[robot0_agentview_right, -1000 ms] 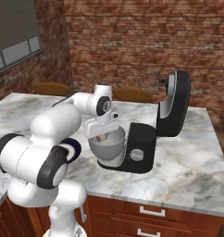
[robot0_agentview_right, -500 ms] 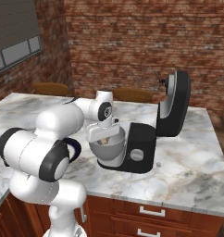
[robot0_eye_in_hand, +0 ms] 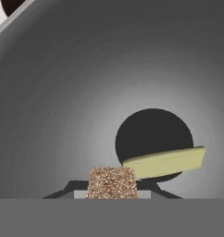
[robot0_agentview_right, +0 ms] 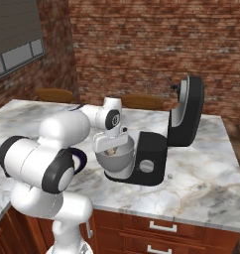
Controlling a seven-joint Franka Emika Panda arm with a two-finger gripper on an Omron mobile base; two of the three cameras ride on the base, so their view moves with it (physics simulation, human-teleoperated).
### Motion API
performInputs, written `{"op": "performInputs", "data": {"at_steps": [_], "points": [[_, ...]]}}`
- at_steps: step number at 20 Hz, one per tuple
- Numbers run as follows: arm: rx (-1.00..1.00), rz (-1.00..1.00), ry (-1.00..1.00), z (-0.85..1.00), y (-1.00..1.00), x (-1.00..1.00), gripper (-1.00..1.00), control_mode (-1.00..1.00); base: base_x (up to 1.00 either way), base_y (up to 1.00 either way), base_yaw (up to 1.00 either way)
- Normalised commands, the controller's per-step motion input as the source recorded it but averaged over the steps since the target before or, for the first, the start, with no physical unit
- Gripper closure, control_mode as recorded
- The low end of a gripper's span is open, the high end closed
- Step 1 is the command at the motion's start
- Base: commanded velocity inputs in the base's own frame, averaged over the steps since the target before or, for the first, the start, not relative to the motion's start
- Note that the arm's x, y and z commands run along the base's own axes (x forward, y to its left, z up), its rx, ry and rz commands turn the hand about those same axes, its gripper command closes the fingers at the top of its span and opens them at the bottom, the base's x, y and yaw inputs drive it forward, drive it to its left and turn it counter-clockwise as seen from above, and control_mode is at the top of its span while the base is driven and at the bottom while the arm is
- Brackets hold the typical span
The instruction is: Add butter and sugar cubes to the stand mixer bowl and then turn on the stand mixer to begin making frosting.
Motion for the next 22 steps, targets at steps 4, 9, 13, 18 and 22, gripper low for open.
{"op": "performInputs", "data": {"at_steps": [4,9,13,18,22], "points": [[0.00,0.00,0.00,-0.02,0.00,-0.01,1.00,-1.00,0.00,0.00,0.00],[0.00,-0.03,-0.03,0.00,0.00,-0.11,1.00,-1.00,0.00,0.00,0.00],[0.00,-0.05,-0.03,0.03,0.00,-0.06,1.00,-1.00,0.00,0.00,0.00],[0.00,-0.04,0.00,0.01,0.00,0.00,1.00,-1.00,0.00,0.00,0.00],[0.00,-0.02,0.00,0.02,0.00,0.00,1.00,-1.00,0.00,0.00,0.00]]}}
